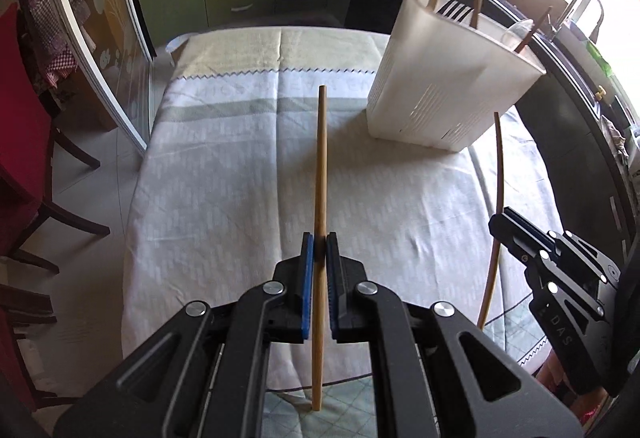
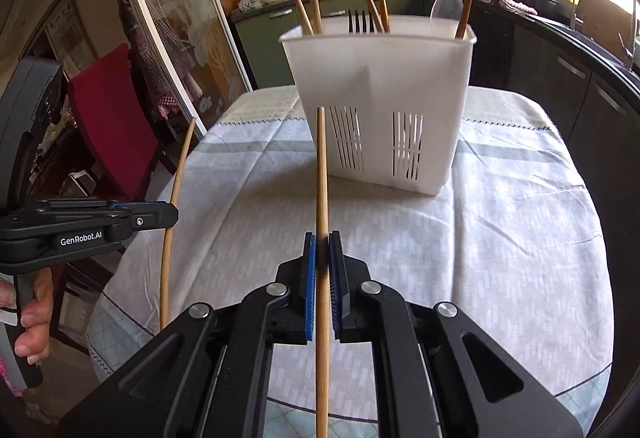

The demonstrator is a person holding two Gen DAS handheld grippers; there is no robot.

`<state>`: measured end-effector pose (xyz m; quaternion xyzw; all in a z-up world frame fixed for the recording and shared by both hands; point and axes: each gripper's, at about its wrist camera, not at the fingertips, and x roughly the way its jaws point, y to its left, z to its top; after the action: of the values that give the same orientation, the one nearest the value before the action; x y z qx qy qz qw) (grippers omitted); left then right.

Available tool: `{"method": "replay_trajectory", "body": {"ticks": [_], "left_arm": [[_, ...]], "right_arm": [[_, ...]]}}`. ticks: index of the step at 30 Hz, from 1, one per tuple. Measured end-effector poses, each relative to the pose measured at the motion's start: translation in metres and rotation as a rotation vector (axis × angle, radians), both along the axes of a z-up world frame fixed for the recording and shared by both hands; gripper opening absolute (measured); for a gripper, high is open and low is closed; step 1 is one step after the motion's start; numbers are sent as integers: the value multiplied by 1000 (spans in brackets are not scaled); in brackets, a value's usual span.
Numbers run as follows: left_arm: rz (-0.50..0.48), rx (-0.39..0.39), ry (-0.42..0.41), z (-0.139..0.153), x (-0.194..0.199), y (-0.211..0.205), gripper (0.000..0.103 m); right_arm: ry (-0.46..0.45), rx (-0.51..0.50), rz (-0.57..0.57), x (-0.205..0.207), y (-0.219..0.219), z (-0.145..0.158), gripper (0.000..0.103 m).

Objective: Organize utensils
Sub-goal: 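Lift both chopsticks upright and carry them above the white holder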

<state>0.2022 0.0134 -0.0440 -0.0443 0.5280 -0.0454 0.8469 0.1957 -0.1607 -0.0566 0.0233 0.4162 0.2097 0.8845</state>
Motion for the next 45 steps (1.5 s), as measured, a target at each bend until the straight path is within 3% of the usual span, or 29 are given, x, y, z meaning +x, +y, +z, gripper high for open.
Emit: {"method": "replay_trajectory", "body": {"ticks": [10,18,22,28,31,36,45], "left_arm": [[-31,-13,-149,38,-51,-7,6],[-63,22,-246,67,-77,-15,6],[-73,14,-157,53,-64,-18,6],[-49,11,10,1,-19,-17,7],[-21,16,67,-28,11,-13,19],[2,14,127,-62,49,-10,20],[-2,90,161,-80,67,-15,20]], "right_arm": [[-120,45,-6,-43,-32,45,7],[-172,47,-10,-70,-46,58,7],[-172,48,-14,-72,-46,57,7],[-171,54,-10,-70,-45,57,7],[-168,59,-2,-71,-43,56,7],[-166,60,3,-70,-43,56,7],[-160,66,0,-68,-47,55,7]]}}
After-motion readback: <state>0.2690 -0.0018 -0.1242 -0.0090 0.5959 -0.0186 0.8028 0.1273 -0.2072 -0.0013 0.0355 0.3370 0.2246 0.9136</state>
